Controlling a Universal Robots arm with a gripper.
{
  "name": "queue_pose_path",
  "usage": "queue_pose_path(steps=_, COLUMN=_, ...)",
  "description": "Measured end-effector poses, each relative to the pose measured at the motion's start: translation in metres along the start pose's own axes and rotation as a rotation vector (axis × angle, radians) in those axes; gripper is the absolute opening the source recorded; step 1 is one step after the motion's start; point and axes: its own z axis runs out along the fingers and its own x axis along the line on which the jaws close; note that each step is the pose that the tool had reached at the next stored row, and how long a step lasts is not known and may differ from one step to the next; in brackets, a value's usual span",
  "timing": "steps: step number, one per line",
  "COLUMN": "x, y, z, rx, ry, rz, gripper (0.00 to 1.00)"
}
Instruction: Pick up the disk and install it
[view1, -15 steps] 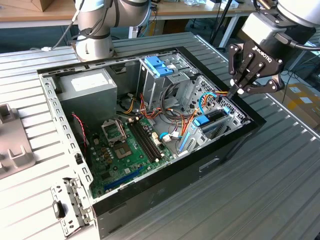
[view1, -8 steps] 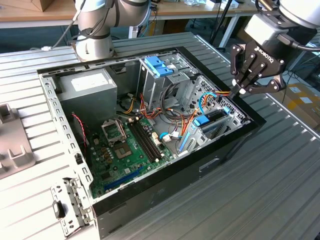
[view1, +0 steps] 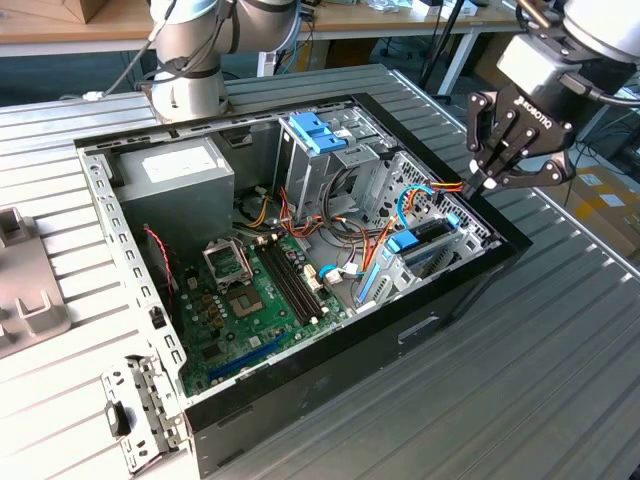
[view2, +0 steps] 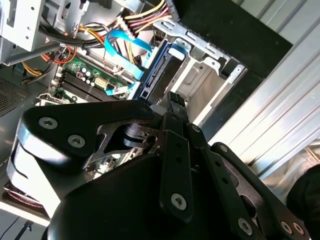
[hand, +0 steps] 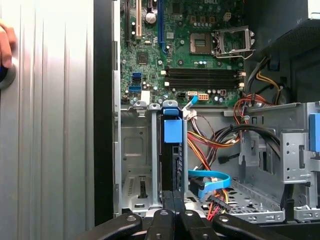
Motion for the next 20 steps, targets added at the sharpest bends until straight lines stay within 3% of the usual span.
queue_pose_path(steps=10, x=0.0004, y=-0.0195, z=0.0057, rx=-0.006, ry=0.0, rz=0.001, gripper=0.11)
queue_pose_path(steps=20, x=0.0006, y=-0.032, z=0.0082, rx=-0.0084, ry=0.0001, rz=0.001, gripper=0.11)
